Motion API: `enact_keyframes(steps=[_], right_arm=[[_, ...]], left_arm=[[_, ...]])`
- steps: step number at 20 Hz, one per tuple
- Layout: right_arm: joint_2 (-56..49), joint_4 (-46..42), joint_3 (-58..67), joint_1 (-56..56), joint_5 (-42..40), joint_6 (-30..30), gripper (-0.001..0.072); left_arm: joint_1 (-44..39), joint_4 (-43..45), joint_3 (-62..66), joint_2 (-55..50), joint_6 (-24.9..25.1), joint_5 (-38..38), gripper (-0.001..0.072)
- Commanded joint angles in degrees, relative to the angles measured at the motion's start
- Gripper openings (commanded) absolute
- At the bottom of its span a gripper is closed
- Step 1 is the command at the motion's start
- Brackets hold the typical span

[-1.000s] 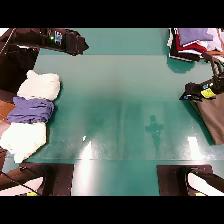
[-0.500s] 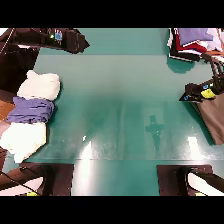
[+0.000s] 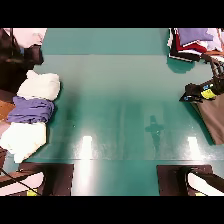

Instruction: Fold the shirts.

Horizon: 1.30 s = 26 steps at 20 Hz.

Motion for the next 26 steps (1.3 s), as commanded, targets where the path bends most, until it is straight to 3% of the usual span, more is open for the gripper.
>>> enact_keyframes(steps=[1, 4, 11, 12, 13, 14, 17, 20, 26], right_arm=[[0.0, 0.0, 0.0, 0.0, -0.8, 0.0, 0.0019], [0.0, 0.0, 0.0, 0.0, -2.1, 0.4, 0.0019], [0.0, 0.0, 0.0, 0.0, -2.3, 0.6, 0.0019], [0.0, 0.0, 0.0, 0.0, -2.3, 0.6, 0.0019], [0.0, 0.0, 0.0, 0.0, -2.4, 0.6, 0.0019], [0.0, 0.0, 0.0, 0.0, -2.3, 0.6, 0.0019], [0.0, 0.0, 0.0, 0.0, -2.2, 0.6, 0.0019], [0.0, 0.0, 1.0, 0.0, -2.3, 0.6, 0.0019], [0.0, 0.0, 14.6, 0.0, -8.9, 0.6, 0.0019]], left_arm=[[8.1, 2.1, -13.1, -0.1, -2.9, 9.7, 0.0650], [10.5, 2.1, -20.2, -2.6, -2.9, 19.7, 0.0649], [10.4, 0.9, -20.2, -10.4, -2.9, 23.4, 0.0646], [10.4, 0.9, -20.0, -10.3, -2.9, 23.2, 0.0492], [10.4, 0.5, -19.5, -10.1, -2.9, 22.8, 0.0214], [10.4, 0.3, -18.3, -9.8, -2.8, 21.6, 0.0029], [10.4, 0.0, -11.6, -7.4, -2.7, 16.5, 0.0024], [10.4, -3.5, -3.0, -0.5, 1.1, 14.5, 0.0024], [8.3, -29.5, 16.0, 13.8, 13.2, 5.0, 0.0023]])
